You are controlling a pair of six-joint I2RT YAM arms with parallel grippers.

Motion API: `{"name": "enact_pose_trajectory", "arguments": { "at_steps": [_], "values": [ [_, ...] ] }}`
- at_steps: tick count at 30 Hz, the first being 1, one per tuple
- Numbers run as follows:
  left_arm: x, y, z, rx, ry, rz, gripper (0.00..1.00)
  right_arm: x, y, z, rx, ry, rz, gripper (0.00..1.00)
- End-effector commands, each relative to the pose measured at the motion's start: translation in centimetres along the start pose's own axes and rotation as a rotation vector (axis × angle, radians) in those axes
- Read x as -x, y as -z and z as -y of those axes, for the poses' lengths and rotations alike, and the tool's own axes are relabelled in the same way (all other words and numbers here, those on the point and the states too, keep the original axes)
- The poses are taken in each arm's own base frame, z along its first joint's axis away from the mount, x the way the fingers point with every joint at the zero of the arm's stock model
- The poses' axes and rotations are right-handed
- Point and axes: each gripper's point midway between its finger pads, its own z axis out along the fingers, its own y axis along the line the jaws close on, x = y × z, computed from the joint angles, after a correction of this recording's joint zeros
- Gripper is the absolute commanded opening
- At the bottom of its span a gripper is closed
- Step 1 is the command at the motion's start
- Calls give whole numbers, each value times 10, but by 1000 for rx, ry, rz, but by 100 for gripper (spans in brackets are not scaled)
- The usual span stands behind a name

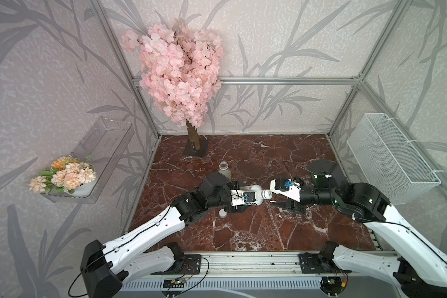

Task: Screw on the bottle caps
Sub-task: Screw the bottle cap onto the plastic bottle.

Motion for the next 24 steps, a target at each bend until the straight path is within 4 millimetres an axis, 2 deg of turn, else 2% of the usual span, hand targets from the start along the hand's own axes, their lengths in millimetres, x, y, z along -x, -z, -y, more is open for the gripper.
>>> {"name": "enact_pose_trajectory", "arguments": {
  "at_steps": [1,14,16,19,24],
  "values": [
    [16,5,-7,7,1,40,60,9,-3,7,-36,18,36,54],
    [19,6,-8,15,-1,50,60,3,-16,6,-11,-15,7,58],
    [19,6,-8,15,-1,50,60,4,-17,7,-12,-21,11,54],
    [20,6,-8,16,-2,53,60,4,-18,7,-11,-27,10,44],
    [20,7,-9,21,-4,55,60,0,-21,5,6,-41,-12,42]
  ]
}}
